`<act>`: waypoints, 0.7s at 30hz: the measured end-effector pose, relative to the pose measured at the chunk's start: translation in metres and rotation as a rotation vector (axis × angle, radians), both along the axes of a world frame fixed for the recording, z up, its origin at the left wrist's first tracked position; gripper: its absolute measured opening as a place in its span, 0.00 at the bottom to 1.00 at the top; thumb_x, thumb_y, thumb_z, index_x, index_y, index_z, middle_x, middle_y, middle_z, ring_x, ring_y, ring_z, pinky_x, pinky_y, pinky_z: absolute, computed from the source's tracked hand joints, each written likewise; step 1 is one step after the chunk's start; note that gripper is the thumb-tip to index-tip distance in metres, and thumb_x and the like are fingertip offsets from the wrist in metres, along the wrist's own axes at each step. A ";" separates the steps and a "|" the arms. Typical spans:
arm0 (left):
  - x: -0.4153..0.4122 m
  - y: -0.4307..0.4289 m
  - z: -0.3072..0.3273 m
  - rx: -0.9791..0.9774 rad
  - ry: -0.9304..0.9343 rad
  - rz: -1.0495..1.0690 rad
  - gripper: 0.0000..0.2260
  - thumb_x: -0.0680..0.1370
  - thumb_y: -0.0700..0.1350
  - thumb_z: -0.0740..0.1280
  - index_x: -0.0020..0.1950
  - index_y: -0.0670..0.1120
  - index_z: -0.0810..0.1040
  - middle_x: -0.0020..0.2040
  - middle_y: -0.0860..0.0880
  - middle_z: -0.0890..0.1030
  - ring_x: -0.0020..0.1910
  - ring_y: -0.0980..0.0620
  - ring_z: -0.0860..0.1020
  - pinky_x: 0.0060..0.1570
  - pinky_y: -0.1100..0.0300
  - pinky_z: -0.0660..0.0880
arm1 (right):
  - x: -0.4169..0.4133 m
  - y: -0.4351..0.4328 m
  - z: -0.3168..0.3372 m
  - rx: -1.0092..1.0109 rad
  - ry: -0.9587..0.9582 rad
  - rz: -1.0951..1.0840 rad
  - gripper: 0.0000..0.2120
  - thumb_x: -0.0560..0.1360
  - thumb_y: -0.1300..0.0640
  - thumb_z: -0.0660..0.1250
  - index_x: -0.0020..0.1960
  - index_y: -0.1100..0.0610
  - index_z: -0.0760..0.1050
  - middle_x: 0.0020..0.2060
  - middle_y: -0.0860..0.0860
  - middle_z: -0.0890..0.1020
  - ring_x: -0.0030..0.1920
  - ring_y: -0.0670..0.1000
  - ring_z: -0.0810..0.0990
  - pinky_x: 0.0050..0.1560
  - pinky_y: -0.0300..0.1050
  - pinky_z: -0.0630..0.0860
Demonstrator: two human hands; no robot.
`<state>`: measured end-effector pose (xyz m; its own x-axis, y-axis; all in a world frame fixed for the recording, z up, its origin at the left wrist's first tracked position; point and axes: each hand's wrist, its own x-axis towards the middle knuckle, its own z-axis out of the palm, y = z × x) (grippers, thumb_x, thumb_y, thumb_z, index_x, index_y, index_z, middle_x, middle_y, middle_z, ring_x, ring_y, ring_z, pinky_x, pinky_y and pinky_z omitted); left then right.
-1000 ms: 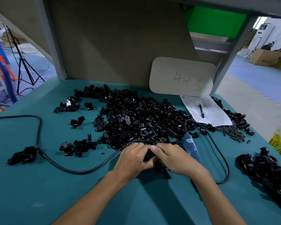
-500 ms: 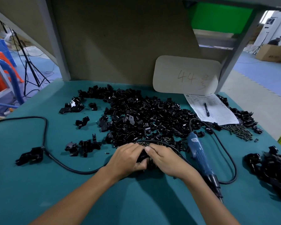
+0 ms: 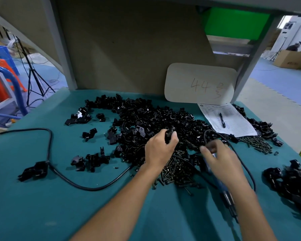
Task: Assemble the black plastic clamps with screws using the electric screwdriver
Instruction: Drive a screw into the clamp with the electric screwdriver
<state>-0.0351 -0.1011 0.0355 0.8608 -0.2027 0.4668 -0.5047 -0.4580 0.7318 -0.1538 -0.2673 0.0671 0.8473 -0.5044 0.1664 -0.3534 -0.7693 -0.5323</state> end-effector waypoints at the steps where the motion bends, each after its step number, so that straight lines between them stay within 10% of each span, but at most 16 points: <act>1: 0.002 0.004 -0.003 0.058 -0.068 -0.046 0.19 0.79 0.62 0.54 0.42 0.51 0.75 0.32 0.56 0.75 0.30 0.57 0.74 0.29 0.60 0.70 | -0.010 -0.008 -0.005 -0.052 0.071 -0.056 0.22 0.79 0.39 0.64 0.64 0.54 0.73 0.58 0.54 0.79 0.59 0.59 0.75 0.57 0.55 0.73; 5: 0.015 0.041 -0.026 0.254 -0.382 -0.177 0.16 0.79 0.55 0.60 0.47 0.46 0.81 0.37 0.53 0.81 0.34 0.53 0.79 0.29 0.58 0.78 | -0.042 -0.022 -0.031 -0.068 0.360 -0.143 0.35 0.75 0.34 0.69 0.73 0.54 0.64 0.60 0.57 0.77 0.59 0.61 0.76 0.53 0.54 0.74; 10: 0.017 0.089 -0.049 0.409 -0.637 -0.259 0.14 0.77 0.52 0.65 0.48 0.43 0.82 0.38 0.50 0.82 0.35 0.52 0.78 0.34 0.61 0.78 | -0.042 -0.022 -0.040 0.002 0.351 -0.088 0.18 0.79 0.40 0.67 0.55 0.54 0.73 0.38 0.50 0.79 0.38 0.52 0.78 0.36 0.48 0.71; 16: 0.011 0.103 -0.054 0.491 -0.647 -0.295 0.15 0.76 0.53 0.65 0.48 0.42 0.83 0.38 0.50 0.82 0.33 0.52 0.78 0.32 0.60 0.77 | -0.029 -0.008 -0.034 1.145 -0.335 -0.056 0.18 0.76 0.46 0.70 0.59 0.57 0.79 0.48 0.54 0.87 0.43 0.49 0.85 0.45 0.46 0.80; 21: 0.009 0.104 -0.054 0.537 -0.505 -0.278 0.18 0.77 0.56 0.61 0.49 0.43 0.82 0.38 0.51 0.83 0.33 0.51 0.81 0.27 0.57 0.77 | -0.009 0.008 -0.041 1.617 -0.616 -0.056 0.19 0.76 0.50 0.68 0.63 0.57 0.71 0.58 0.62 0.85 0.59 0.60 0.85 0.47 0.54 0.85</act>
<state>-0.0258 0.0028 -0.0186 0.4553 -0.6882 0.5649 -0.8651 -0.4919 0.0981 -0.1625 -0.2588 0.0258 0.8360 -0.4984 -0.2297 0.1768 0.6408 -0.7470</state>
